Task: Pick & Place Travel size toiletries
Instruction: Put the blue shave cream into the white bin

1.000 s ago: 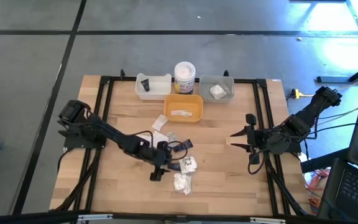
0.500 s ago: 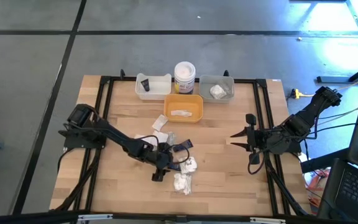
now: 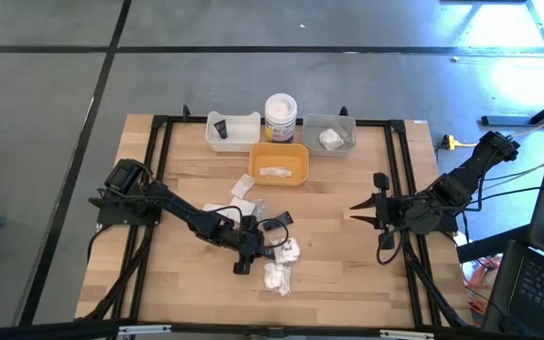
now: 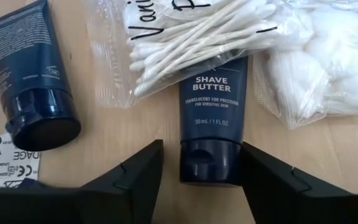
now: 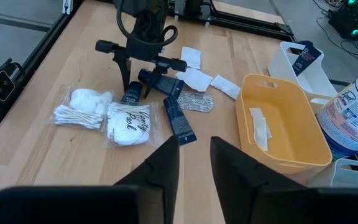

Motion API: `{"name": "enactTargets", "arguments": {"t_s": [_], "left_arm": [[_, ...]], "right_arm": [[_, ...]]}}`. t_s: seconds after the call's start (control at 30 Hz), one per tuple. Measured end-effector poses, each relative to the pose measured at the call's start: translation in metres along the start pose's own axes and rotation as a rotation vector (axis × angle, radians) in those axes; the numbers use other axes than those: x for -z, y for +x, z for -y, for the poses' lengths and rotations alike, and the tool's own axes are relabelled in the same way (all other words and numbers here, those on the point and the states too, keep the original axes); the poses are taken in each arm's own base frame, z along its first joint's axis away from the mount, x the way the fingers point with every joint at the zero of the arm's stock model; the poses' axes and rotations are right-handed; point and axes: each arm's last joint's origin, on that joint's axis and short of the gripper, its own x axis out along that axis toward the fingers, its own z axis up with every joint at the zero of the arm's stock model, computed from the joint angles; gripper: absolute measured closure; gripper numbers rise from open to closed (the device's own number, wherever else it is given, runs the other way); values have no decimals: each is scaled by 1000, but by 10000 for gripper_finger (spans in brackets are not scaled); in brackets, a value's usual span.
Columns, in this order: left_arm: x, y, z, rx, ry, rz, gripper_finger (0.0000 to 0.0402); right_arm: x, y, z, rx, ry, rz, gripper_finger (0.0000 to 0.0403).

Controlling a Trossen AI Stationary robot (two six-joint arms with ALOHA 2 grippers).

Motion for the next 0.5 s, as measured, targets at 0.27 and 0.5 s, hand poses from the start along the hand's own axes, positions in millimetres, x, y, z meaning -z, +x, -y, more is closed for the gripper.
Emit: {"name": "enactTargets", "arguments": {"t_s": [0.27, 0.5], "left_arm": [[0, 0, 0, 6, -1, -1, 234], [0, 1, 1, 28, -2, 2, 250]], "right_arm": [[0, 0, 0, 0, -1, 0, 316], [0, 0, 0, 0, 0, 0, 311]]}}
